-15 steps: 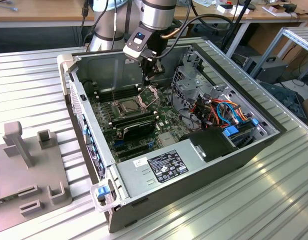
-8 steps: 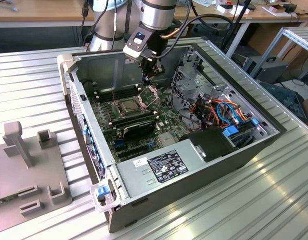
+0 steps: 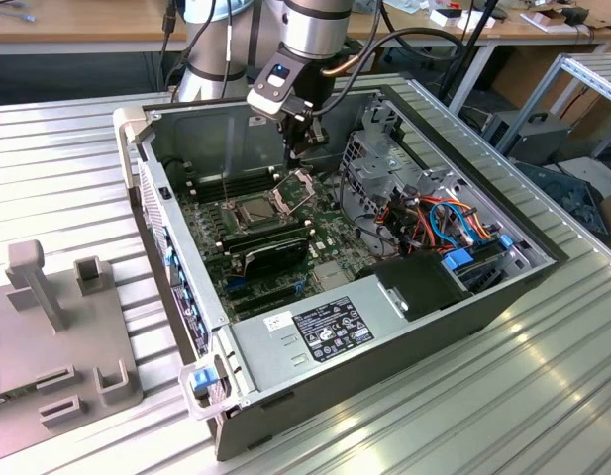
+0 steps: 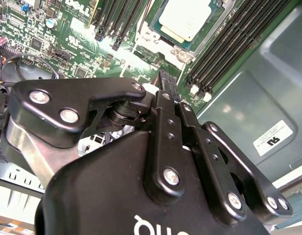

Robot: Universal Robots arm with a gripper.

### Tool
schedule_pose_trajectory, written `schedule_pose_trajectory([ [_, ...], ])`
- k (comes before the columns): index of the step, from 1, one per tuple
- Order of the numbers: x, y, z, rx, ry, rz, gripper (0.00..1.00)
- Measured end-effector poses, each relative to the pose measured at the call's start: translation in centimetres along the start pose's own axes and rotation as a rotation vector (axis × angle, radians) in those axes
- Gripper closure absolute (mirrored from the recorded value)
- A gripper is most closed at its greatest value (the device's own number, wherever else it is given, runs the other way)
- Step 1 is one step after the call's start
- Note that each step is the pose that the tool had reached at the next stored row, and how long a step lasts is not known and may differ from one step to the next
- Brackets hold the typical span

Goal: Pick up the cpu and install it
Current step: 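Close the cpu cover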

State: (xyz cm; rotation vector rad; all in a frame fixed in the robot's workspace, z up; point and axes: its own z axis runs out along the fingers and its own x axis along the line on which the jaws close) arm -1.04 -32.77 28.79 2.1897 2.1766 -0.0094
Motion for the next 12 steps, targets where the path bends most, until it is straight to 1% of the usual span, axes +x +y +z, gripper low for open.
schedule_pose_trajectory([
  [4, 0.0, 0.07, 0.0, -0.0001, 0.0, 0.0, 0.89],
  [12, 0.0, 0.47, 0.02, 0.0, 0.0, 0.0, 0.89],
])
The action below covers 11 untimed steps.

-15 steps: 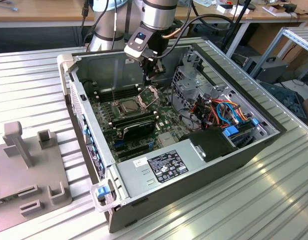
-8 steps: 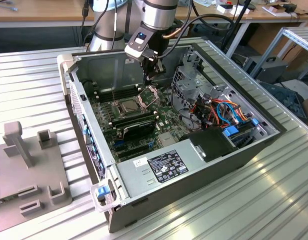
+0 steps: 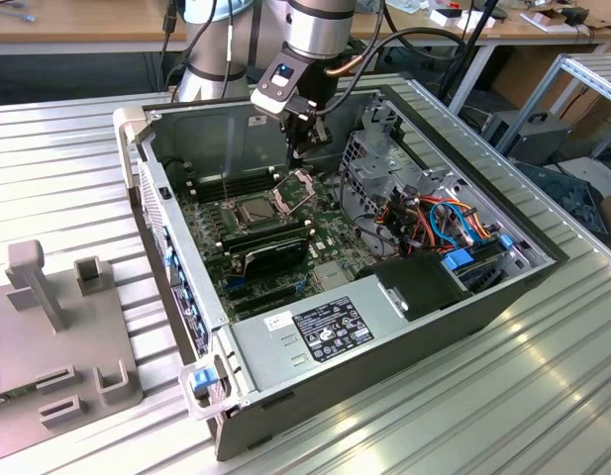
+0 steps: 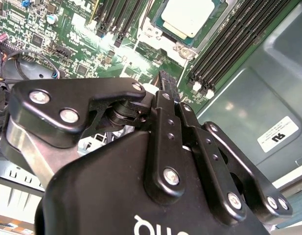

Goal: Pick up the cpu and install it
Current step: 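Close the cpu cover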

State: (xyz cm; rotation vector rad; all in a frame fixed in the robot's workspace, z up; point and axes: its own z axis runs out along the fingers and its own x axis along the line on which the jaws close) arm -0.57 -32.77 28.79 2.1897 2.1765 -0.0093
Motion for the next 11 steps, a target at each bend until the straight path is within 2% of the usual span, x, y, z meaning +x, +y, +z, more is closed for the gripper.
schedule_pose_trajectory([
  [11, 0.0, 0.24, 0.01, 0.0, 0.0001, 0.0, 0.89],
])
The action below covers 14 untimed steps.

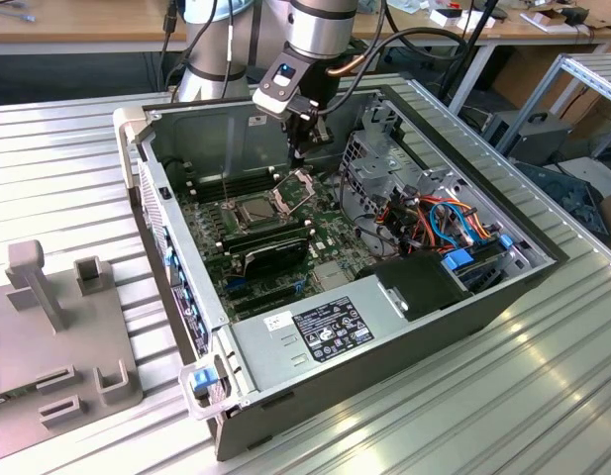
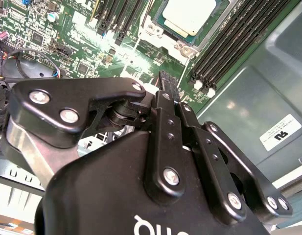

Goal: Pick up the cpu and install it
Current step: 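Close the cpu cover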

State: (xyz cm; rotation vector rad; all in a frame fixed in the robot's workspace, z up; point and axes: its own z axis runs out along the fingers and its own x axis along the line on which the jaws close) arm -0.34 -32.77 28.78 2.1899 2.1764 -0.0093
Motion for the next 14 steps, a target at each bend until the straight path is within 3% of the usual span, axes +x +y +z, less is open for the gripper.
schedule_pose_trajectory([
  [14, 0.0, 0.2, 0.0, 0.0, 0.0, 0.0, 0.89],
])
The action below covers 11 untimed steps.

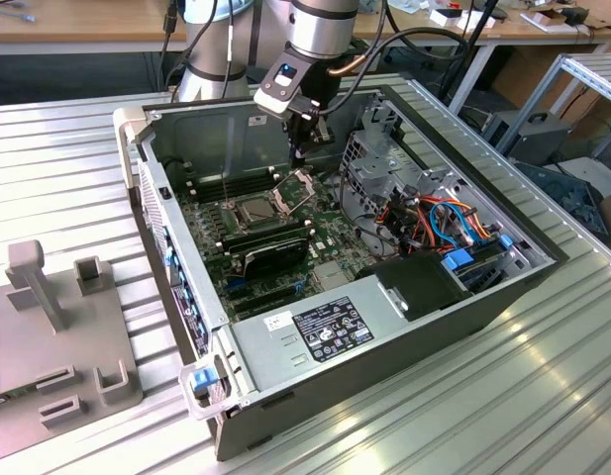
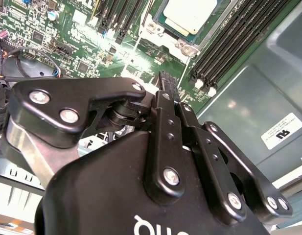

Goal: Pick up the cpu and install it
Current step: 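Close the cpu cover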

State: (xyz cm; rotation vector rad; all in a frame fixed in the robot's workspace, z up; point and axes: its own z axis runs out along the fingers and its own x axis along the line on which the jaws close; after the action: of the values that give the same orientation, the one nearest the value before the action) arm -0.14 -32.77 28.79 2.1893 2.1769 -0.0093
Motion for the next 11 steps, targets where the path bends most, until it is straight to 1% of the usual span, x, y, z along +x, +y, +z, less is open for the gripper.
schedule_pose_trajectory([
  [11, 0.0, 0.39, 0.01, 0.0001, 0.0001, 0.0, 0.89],
])
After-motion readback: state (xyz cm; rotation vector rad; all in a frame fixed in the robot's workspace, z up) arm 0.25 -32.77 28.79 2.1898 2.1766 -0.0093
